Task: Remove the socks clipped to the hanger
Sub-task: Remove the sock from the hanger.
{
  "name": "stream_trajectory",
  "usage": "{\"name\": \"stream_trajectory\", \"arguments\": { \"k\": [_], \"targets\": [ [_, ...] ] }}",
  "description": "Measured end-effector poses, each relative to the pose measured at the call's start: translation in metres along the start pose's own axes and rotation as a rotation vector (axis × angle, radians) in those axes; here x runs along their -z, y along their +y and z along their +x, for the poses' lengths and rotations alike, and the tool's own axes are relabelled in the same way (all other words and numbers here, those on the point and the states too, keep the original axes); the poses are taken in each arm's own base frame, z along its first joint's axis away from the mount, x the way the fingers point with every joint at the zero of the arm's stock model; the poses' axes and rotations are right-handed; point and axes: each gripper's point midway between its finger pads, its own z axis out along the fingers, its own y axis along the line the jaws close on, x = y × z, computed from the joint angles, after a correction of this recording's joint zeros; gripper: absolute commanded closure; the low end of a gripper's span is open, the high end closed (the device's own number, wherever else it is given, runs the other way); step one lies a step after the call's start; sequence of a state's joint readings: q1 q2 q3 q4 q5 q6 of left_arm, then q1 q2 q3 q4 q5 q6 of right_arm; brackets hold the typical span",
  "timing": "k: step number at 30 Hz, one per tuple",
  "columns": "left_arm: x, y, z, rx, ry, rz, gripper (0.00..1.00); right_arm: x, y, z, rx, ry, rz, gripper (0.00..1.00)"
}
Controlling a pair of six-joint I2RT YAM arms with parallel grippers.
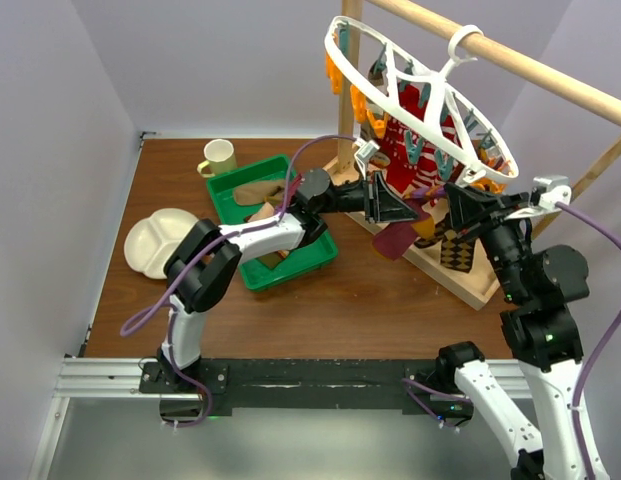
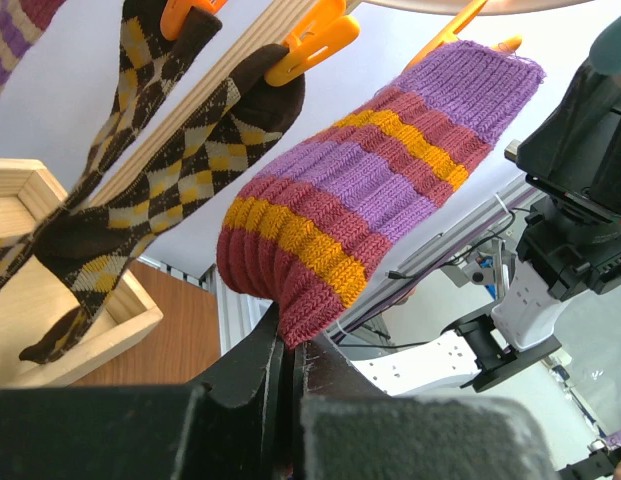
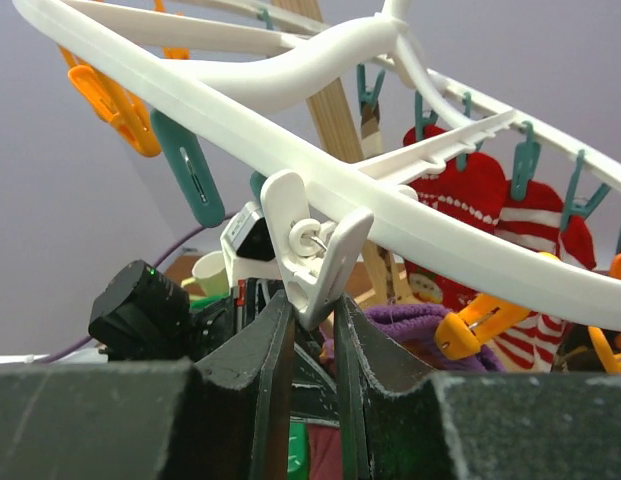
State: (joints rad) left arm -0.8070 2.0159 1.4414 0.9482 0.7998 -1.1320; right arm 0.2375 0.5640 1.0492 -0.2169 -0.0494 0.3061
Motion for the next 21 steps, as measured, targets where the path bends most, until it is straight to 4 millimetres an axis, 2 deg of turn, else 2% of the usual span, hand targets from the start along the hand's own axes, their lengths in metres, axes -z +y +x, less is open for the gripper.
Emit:
{"name": "stream_trajectory", "arguments": {
  "k": [9,16,21],
  "targets": [
    [-0.005,0.007,0.007,0.014,0.007,-0.008,1.00,-0.018,0.011,0.002,-0.011,0.040,-0.058,0.92],
    [-0.007,0.010,0.008,0.011,0.008,-0.020,1.00,-0.042,0.016,0.010,-0.034,0.077,-0.093,0.95],
    [-0.008,0.011,0.006,0.009,0.008,-0.027,1.00,-0.048,0.019,0.010,-0.047,0.087,-0.102,0.95]
  ]
}}
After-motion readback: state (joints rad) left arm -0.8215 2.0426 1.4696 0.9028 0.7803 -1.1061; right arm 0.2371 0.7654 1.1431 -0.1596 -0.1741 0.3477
